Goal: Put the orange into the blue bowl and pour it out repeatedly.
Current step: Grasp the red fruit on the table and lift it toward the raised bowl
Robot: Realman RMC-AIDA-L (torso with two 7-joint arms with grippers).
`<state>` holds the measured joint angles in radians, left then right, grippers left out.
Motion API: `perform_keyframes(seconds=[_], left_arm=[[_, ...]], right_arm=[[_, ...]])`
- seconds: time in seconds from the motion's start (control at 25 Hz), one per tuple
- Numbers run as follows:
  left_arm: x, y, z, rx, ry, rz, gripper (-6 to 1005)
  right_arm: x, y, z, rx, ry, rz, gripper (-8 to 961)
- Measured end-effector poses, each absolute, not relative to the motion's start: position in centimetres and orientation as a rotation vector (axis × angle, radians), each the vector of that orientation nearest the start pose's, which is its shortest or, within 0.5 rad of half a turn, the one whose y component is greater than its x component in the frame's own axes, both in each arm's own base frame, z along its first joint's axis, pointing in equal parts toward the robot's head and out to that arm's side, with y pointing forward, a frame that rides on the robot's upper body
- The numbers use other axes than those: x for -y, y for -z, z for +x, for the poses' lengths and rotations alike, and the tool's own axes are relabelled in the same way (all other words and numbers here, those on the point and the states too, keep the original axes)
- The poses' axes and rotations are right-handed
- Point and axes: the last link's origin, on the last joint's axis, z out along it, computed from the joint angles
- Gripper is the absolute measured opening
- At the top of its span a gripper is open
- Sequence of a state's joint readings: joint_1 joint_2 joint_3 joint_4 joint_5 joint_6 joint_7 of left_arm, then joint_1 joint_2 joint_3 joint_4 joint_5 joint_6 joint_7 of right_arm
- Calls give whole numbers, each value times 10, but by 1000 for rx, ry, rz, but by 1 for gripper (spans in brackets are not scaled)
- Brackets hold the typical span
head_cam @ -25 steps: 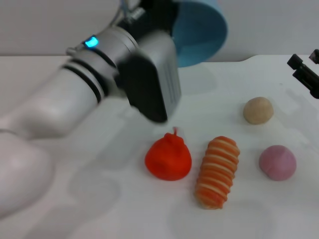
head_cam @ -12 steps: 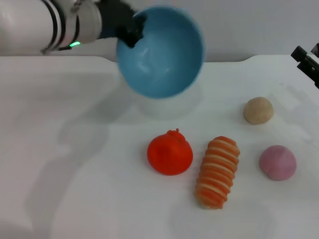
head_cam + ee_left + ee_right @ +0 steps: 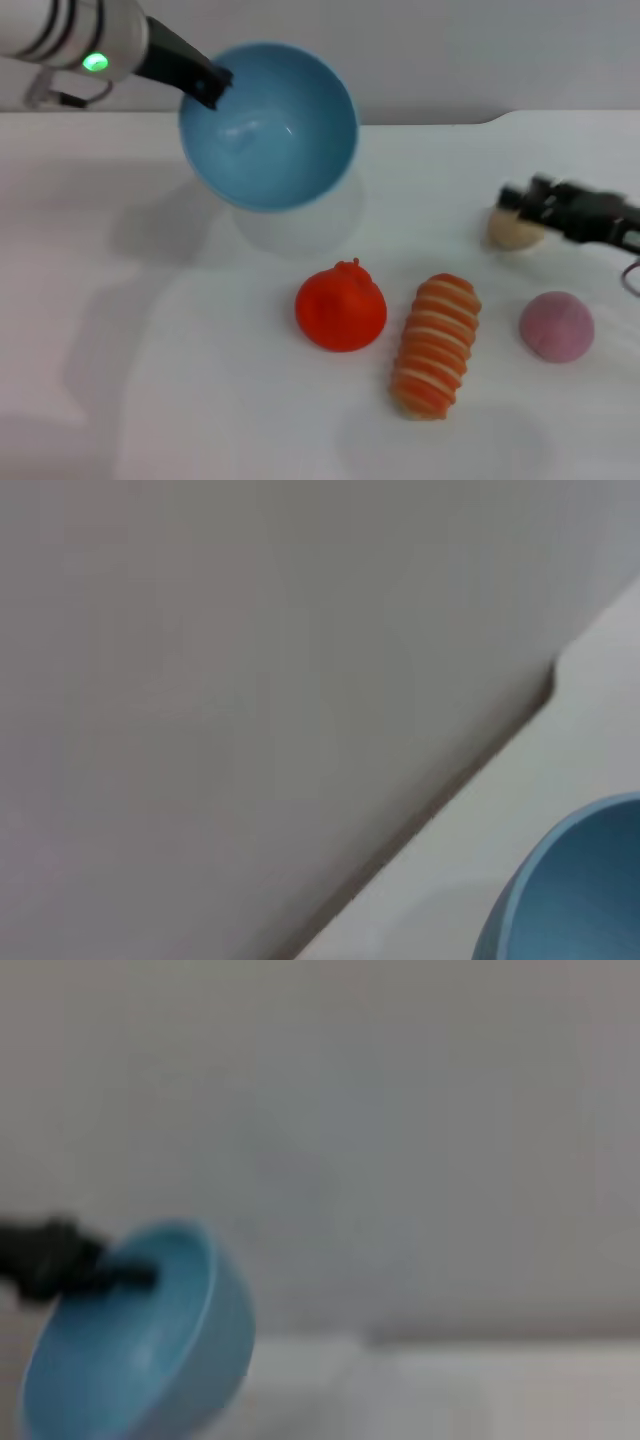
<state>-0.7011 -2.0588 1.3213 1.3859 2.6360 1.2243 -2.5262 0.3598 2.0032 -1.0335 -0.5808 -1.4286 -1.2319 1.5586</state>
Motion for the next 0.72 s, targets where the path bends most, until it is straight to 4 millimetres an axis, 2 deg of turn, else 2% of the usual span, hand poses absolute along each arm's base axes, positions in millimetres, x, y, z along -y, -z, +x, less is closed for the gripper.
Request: perform_keyframes(seconds=[0.16,0.48,0.72], left_arm=[[-424,-46,-127,599,-134,-2354,0],[-425,-27,-123,547,-128,-2357,-1],[-425,-25,-125,547,-130,-2355,-1]], right_arm=[[-339,7,289,-1188,-691,-2453,733],[-352,60,242,-1190,-462,-2703,728],[-356,78,230,-1131,-358,-2769,725]])
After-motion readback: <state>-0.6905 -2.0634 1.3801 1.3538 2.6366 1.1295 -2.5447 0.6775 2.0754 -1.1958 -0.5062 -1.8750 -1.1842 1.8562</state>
